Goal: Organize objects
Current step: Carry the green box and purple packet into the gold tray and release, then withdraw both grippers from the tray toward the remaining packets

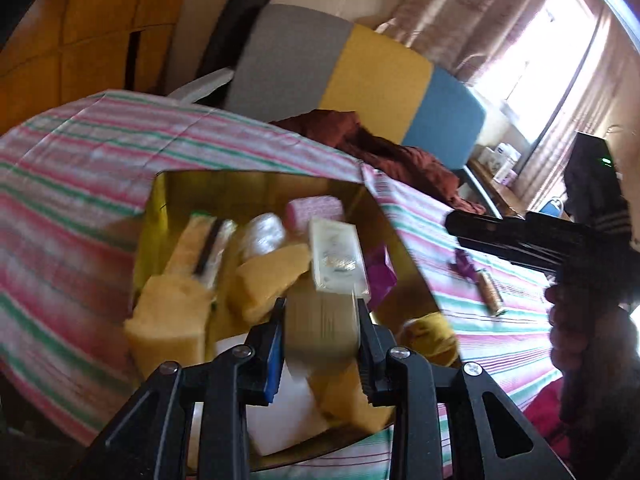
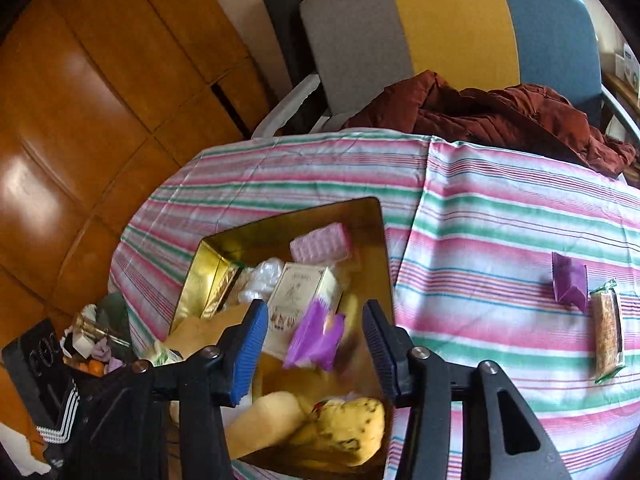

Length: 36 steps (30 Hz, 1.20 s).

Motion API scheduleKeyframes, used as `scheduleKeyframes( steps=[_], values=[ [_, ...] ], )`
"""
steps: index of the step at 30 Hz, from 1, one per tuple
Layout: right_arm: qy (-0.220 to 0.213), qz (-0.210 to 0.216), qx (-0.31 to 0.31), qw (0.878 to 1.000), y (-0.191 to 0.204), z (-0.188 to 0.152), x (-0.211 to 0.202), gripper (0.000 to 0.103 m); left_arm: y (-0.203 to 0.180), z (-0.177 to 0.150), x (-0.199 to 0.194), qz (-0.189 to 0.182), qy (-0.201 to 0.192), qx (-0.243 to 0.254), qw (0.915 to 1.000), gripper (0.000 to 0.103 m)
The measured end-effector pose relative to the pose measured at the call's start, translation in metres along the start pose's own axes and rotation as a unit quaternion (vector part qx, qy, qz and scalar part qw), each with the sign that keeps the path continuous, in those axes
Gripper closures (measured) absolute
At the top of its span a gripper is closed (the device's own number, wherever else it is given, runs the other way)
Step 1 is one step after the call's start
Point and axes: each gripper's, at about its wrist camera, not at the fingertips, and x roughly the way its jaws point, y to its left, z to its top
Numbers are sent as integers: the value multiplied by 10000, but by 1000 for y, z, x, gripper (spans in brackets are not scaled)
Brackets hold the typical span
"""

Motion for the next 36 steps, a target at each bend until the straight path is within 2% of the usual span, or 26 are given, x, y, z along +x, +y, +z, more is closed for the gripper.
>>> scheduleKeyframes(
  steps=[1, 3, 5, 7, 11, 15, 17, 19, 23, 25, 28, 31, 36],
  values=[
    [-16, -92, -47, 9999, 3, -4, 0, 39, 4, -3, 2, 17, 2, -18, 10000, 55],
    [-108, -405, -241, 9988, 10, -14, -1, 29, 11, -8, 4, 44, -13, -122, 9999, 47],
    [-219, -683, -472, 9963, 17, -24, -6, 28, 15, -11, 7, 18, 23, -209, 9998, 47],
    [-350, -1018, -702, 9917, 23, -34, -9, 23, 17, -14, 5, 89, 8, -215, 9997, 45],
    [-789, -1787, -1270, 9725, 41, -52, -15, 21, 13, -16, -6, 298, -207, -73, 9993, 36],
    [-1281, -2167, -1647, 9537, 58, -62, -25, 21, 7, -17, -18, 585, -398, 79, 9975, 32],
    [-1564, -2184, -1625, 9494, 61, -67, -33, 20, 1, -17, -22, 790, -477, 238, 9954, 32],
    [-1650, -2176, -1526, 9498, 59, -70, -36, 16, -6, -18, -26, 963, -578, 408, 9928, 28],
    [-1163, -1755, -1021, 9722, 41, -68, -26, 18, -23, -20, -34, 1308, -849, 849, 9841, 22],
    [-1117, -1622, -850, 9767, 34, -70, -25, 18, -30, -21, -37, 1435, -950, 1014, 9798, 20],
    [-1036, -1517, -651, 9808, 26, -73, -24, 21, -36, -22, -39, 1492, -987, 1160, 9770, 18],
    [-1021, -1598, -557, 9803, 22, -79, -27, 22, -41, -23, -41, 1517, -984, 1239, 9757, 18],
    [-806, -1403, -424, 9859, 11, -85, -24, 22, -48, -26, -43, 1536, -1003, 1328, 9740, 18]
  ],
)
